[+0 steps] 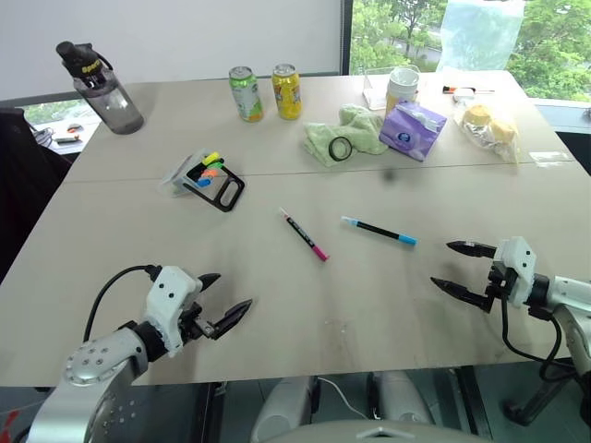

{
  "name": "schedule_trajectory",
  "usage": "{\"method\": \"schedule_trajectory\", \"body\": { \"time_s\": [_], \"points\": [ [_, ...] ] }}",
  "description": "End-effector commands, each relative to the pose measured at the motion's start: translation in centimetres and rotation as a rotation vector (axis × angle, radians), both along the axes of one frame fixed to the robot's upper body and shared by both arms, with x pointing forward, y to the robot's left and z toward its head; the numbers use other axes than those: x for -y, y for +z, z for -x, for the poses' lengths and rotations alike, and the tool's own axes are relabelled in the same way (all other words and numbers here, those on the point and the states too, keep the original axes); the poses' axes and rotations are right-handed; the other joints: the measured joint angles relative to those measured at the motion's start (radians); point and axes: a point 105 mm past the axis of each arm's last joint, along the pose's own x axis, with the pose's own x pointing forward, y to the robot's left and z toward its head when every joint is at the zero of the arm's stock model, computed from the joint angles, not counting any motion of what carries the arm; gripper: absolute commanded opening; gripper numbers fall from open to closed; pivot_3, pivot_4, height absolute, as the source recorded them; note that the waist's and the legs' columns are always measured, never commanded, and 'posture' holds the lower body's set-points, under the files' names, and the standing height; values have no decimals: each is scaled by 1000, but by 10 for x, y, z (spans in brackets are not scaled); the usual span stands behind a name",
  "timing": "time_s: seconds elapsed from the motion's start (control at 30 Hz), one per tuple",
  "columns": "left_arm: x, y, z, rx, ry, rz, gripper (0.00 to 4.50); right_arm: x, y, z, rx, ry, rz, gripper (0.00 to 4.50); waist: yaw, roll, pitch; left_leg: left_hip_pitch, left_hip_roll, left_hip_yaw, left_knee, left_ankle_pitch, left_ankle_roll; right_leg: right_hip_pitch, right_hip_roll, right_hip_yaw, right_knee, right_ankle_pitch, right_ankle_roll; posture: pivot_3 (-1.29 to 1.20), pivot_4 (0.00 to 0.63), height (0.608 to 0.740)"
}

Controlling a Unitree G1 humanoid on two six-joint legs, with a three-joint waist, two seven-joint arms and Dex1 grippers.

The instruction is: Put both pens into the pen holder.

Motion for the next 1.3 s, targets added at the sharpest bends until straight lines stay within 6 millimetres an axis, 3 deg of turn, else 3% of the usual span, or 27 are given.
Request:
{"method": "schedule_trajectory", "body": {
  "time_s": [0.03, 0.67, 0.83, 1.0, 1.13, 1.3],
  "points": [
    [1, 11, -1, 46, -23, -10, 4478, 1, 8, 0, 37, 21, 11, 4500, 0, 0, 0, 0, 0, 0, 0, 0, 0, 0, 0, 0, 0, 0, 0, 0, 150, 740],
    [5, 12, -4, 54, -43, 3, 4478, 0, 6, -5, 48, -4, 33, 4500, 0, 0, 0, 0, 0, 0, 0, 0, 0, 0, 0, 0, 0, 0, 0, 0, 150, 740],
    [7, 16, -4, 64, -69, 15, 4478, -8, 11, -13, 65, -11, 7, 4500, -1, 0, 0, 0, 0, 0, 0, 0, 0, 0, 0, 0, 0, 0, 0, 0, 150, 740],
    [27, 36, -1, 46, -185, 166, 4478, -29, 21, -28, 96, -8, -38, 4500, -1, 0, 0, 0, 0, 0, 0, 0, 0, 0, 0, 0, 0, 0, 0, 0, 150, 740],
    [50, 65, 6, 27, -355, 302, 4478, -58, 20, -38, 94, 45, -24, 4500, -2, 0, 0, 0, 0, -1, 0, 0, 0, 0, 0, -1, 0, 0, 0, 0, 150, 740],
    [61, 83, 9, 27, -434, 316, 4478, -70, 17, -55, 81, 19, 23, 4500, -3, 0, 0, 0, 0, -1, 0, 0, 0, -1, 0, -1, 0, 0, 0, 0, 150, 740]
  ]
}}
